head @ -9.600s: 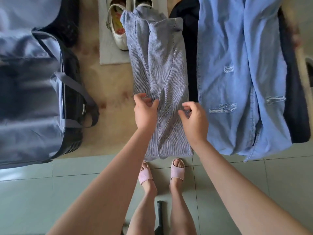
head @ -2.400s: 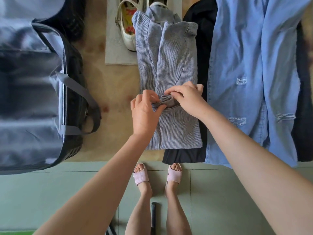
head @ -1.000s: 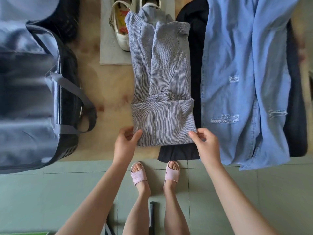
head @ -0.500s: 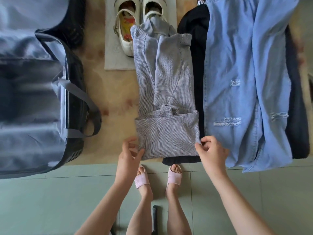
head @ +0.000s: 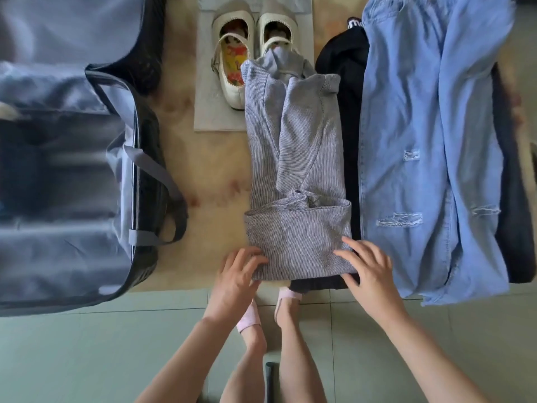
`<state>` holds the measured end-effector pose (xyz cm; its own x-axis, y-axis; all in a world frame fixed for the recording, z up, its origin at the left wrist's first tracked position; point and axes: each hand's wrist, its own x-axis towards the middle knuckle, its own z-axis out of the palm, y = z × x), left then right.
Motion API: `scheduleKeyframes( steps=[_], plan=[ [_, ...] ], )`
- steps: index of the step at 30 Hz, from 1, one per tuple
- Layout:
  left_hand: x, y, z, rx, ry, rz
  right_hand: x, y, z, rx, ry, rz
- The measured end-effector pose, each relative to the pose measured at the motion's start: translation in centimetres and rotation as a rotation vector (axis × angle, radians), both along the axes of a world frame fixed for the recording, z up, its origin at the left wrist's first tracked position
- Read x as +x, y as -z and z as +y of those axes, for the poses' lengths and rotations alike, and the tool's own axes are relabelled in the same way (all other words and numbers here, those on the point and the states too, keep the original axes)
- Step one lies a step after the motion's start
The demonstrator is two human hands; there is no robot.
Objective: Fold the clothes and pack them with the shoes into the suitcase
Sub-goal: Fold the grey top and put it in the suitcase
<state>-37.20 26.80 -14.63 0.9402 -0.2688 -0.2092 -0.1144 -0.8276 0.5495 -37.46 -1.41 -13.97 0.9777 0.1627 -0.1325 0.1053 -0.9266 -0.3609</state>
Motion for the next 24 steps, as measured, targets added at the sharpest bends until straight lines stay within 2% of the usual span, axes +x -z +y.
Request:
scheduleKeyframes(
  steps=[4, 8, 13, 16, 18, 21, 24],
  plan=[
    [0.4, -0.6, 0.4, -0.058, -0.026, -0.109, 0.2, -1.0, -0.7, 0.019, -0.073, -0.122],
    [0.7, -2.2, 0.7, -0.134, 0.014, -0.159, 0.1, -2.9, -1.6, 0.056, -0.144, -0.165],
    [-0.7, -3.8, 0.7, -0.145, 0.083, -0.137, -0.7, -4.2, -2.5, 0.135, -0.156, -0.104],
    [-0.3, -5.1, 0.3, -0.204, 0.039, -0.099, -0.5, -5.3, -2.6, 0.223, -0.118, -0.078],
    [1.0, -6.2, -0.4, -0.257, -0.048, -0.080, 0.7, -6.0, -2.1, 0.307, -0.042, -0.087],
    [4.5, -8.4, -1.9, -0.289, -0.332, 0.062, 4.4, -7.1, -0.6, 0.449, 0.167, -0.074],
    [9.2, -8.5, -3.5, -0.314, -0.572, 0.091, 9.8, -7.4, 0.8, 0.507, 0.283, -0.055]
  ],
)
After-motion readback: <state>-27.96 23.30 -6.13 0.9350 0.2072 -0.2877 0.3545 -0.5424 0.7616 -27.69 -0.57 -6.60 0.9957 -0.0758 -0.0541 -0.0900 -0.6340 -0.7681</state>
